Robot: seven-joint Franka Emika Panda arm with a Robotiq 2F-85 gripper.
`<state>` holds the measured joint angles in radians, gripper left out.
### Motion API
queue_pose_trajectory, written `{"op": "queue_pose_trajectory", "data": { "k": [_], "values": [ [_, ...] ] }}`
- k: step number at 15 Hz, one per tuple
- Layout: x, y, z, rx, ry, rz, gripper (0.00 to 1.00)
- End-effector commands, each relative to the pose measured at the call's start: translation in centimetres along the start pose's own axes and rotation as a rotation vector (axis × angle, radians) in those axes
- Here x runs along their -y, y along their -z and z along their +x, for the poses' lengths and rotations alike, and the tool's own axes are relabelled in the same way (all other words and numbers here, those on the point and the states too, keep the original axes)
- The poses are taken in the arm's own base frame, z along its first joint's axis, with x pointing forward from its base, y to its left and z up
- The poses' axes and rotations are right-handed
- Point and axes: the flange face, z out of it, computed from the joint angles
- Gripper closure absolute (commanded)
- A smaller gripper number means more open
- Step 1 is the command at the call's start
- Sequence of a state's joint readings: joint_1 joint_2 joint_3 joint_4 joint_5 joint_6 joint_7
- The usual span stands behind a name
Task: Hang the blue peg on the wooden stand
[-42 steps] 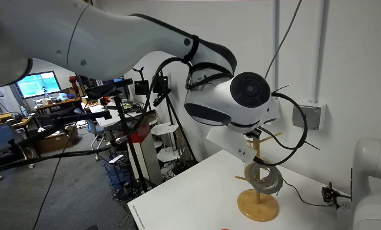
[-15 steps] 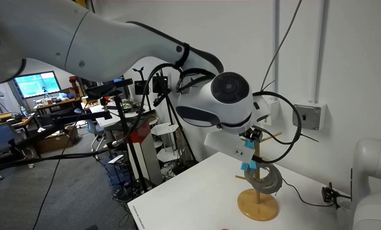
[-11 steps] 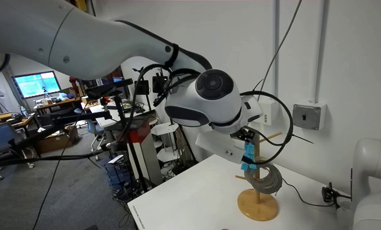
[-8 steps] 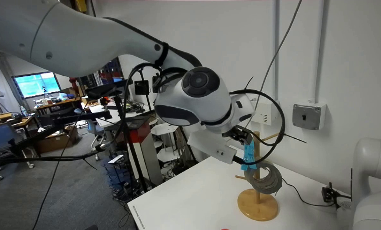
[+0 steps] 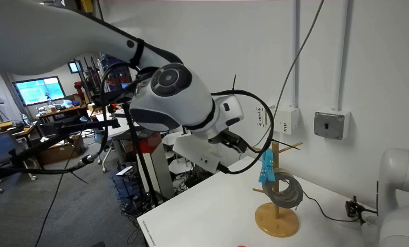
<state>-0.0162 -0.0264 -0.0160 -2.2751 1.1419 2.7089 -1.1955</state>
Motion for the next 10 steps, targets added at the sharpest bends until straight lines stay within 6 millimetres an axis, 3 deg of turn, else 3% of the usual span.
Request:
{"op": "queue_pose_trajectory", "data": {
  "k": [1,8,9,10],
  "values": [
    [2.9,2.7,-1.8,-0.013,0.013,-0.024,0.00],
    [5.9,5.5,-5.2,-0.030,0.047,-0.049,0.00],
    [4.8,3.8,-3.8,-0.009,0.048,-0.030,0.00],
    [5.1,4.1,-4.3,-0.009,0.050,-0.033,0.00]
  ]
}}
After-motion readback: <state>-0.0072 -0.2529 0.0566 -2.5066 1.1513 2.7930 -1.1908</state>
